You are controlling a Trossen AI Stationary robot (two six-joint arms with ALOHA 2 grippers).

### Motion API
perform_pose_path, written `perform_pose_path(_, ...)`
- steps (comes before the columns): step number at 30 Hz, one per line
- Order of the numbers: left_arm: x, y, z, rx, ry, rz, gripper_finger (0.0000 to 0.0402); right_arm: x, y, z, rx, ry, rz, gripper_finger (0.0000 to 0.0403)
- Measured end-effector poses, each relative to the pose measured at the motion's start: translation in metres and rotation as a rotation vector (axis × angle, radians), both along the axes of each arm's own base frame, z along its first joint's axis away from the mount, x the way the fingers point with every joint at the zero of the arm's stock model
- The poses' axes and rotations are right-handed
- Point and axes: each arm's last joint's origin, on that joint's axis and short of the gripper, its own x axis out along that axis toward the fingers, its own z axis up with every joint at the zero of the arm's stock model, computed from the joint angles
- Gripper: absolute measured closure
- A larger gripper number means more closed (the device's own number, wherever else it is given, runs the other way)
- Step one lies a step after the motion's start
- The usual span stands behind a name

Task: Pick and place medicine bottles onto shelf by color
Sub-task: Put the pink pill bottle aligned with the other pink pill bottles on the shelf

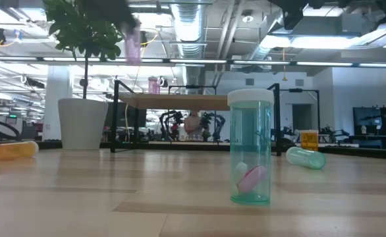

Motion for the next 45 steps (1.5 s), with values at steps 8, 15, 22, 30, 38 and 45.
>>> perform_pose_path(8,-0.024,0.102,0.045,-0.086,-0.130,0.204,0.0301,0.000,0.000,0.000,-0.002,0.003,0.000,0.0270)
perform_pose_path(15,-0.024,0.148,0.042,-0.090,-0.095,0.243,0.0298,0.000,-0.001,0.000,-0.018,0.004,-0.006,0.0270)
perform_pose_path(22,-0.020,0.176,0.035,-0.052,-0.062,0.296,0.0293,0.000,-0.001,-0.001,-0.021,0.006,-0.006,0.0270)
perform_pose_path(30,-0.017,0.196,0.029,-0.055,-0.060,0.332,0.0293,0.001,-0.003,-0.002,-0.024,0.017,-0.011,0.0271)
perform_pose_path(38,-0.009,0.206,0.019,-0.073,-0.033,0.327,0.0292,0.001,-0.003,-0.002,-0.018,0.022,-0.012,0.0271)
perform_pose_path(45,0.003,0.212,0.002,-0.099,0.032,0.316,0.0292,0.001,-0.003,-0.002,-0.017,0.020,-0.011,0.0271)
